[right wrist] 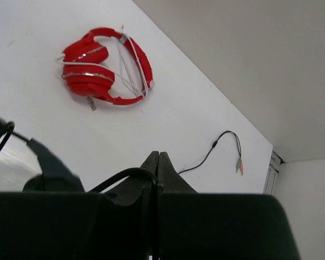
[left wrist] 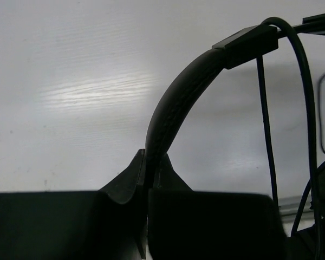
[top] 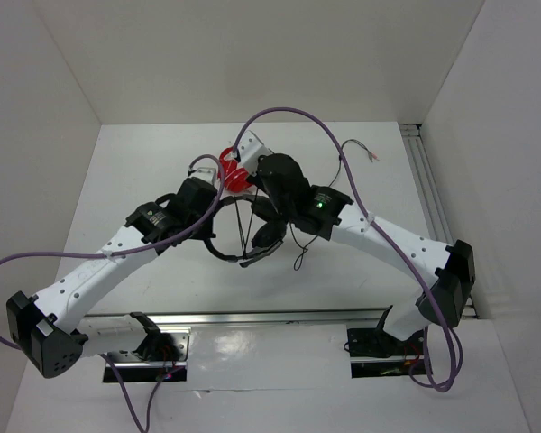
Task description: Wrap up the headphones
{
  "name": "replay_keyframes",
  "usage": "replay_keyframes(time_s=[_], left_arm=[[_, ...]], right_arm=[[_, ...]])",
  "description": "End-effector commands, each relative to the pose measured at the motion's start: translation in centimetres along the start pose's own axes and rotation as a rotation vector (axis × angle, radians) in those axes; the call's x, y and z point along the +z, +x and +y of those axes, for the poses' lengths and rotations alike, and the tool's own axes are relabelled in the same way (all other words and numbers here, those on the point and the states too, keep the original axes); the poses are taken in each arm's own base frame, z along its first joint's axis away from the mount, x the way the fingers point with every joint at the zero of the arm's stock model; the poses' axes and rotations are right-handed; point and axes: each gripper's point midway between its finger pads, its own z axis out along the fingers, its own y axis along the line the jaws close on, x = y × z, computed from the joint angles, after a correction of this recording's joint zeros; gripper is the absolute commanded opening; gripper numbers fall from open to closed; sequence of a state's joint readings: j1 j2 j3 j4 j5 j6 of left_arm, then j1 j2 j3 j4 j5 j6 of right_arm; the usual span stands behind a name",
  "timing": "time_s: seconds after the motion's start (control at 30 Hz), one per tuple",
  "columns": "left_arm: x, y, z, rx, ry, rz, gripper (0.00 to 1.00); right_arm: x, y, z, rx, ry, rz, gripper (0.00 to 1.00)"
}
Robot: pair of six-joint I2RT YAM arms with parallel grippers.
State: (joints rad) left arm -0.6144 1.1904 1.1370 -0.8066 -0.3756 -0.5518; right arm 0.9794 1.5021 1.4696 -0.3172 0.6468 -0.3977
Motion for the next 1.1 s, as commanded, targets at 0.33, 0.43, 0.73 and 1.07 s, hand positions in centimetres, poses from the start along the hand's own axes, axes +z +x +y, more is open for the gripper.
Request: replay_keyframes(time_s=[0.33, 0.43, 0.73, 1.07], left_arm=[[-8.6, 2.0, -4.7, 0.307, 0.308, 0.046, 0.00], [-11.5, 0.9, -5.4, 0.318, 0.365, 0.020, 0.00], [-17.4, -4.2, -5.5, 0.162, 0.456, -0.176, 0.00], [-23.2, -8.3, -7.1, -0.032, 0.615, -0.267, 0.00]], right_arm=[[4.6, -0.9, -1.6, 0.145, -0.256, -0.168, 0.13], [5.1, -0.4, -0.1, 0.204, -0.408, -0.152, 0.13], [5.0, 1.0, 6.7, 0.474, -0.661, -0.271, 0.22], [7.9, 4.6, 17.7, 0.748, -0.886, -0.289, 0.30]])
